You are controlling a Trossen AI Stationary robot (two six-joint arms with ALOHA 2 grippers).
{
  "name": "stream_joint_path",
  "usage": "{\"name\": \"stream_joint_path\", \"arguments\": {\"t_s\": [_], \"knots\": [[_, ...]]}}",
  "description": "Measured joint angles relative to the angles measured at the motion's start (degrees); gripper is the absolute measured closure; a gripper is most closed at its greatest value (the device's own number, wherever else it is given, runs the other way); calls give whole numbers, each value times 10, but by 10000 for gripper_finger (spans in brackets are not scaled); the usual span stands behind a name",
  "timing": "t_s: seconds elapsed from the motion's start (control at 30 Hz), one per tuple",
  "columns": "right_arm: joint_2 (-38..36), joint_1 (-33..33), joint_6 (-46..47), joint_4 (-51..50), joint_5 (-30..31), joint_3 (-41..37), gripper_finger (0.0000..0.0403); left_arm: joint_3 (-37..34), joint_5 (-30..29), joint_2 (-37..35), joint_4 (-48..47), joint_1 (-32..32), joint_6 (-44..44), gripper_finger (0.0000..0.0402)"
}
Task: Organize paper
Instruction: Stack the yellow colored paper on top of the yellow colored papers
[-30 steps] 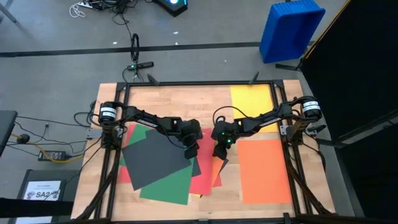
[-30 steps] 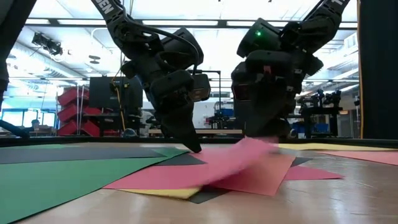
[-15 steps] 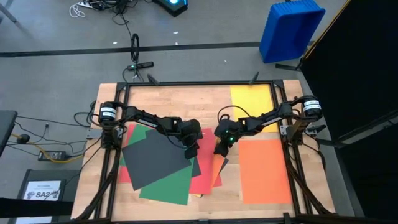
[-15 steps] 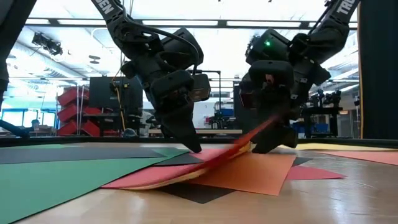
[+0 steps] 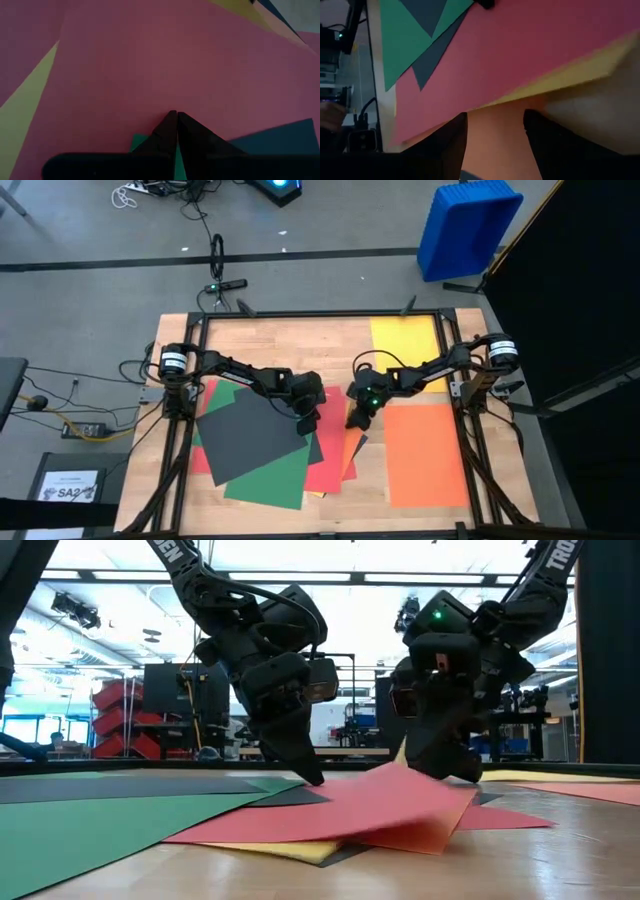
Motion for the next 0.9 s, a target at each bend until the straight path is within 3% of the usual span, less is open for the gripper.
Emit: {"name": "stream_joint_path", "arguments": {"t_s": [0.37,0.67,0.9], "knots": [[-10,-2,11,-9,11,-2,212,0,0,0,0,0,1,402],[-11,1,-27,-15,-29,-2,209,0,0,0,0,0,1,402],[-12,-12,-2,-8,11,-2,202,0,0,0,1,0,1,402]]}}
